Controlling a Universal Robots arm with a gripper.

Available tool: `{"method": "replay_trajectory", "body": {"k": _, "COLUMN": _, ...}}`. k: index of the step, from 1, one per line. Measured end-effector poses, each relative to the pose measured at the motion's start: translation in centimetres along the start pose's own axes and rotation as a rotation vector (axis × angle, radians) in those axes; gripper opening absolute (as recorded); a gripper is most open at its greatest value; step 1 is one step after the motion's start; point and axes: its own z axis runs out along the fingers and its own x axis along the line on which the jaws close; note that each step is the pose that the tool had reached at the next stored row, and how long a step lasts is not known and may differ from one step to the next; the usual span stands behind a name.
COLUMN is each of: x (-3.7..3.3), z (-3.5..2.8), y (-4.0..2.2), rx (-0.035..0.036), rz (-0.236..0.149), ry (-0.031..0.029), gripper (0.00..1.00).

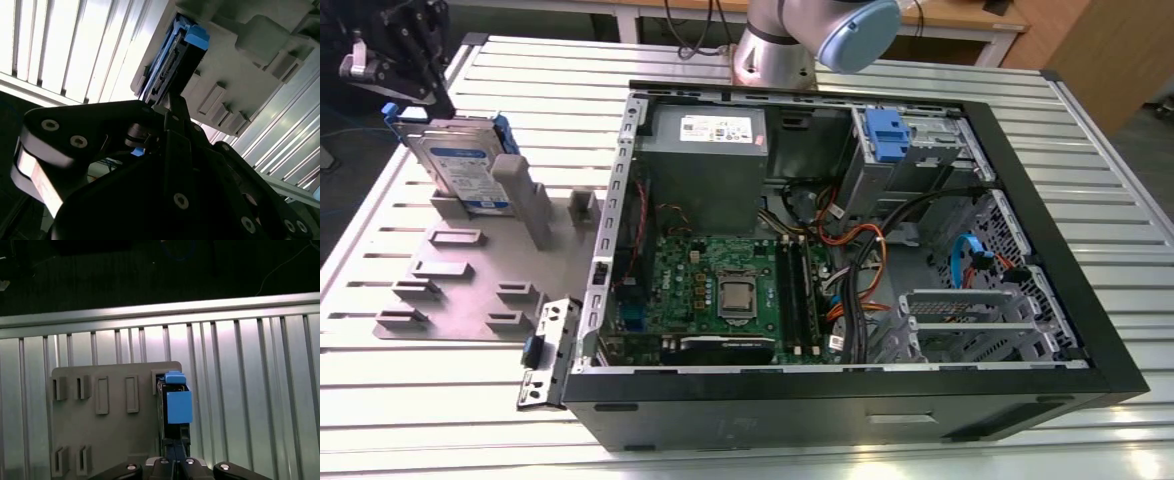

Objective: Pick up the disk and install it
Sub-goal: 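Pick up the disk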

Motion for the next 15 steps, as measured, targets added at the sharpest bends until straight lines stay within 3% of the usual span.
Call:
{"method": "replay_trajectory", "body": {"k": 3, "x": -0.08, "z": 0.06, "y": 0.02, "rx": 0.0006, "rz": 0.019, "ry": -0.0008, "gripper": 0.11}}
{"method": "replay_trajectory", "body": {"k": 15, "x": -0.11, "z": -0.41, "y": 0.04, "rx": 0.0006, "rz": 0.019, "ry": -0.0008, "gripper": 0.11}}
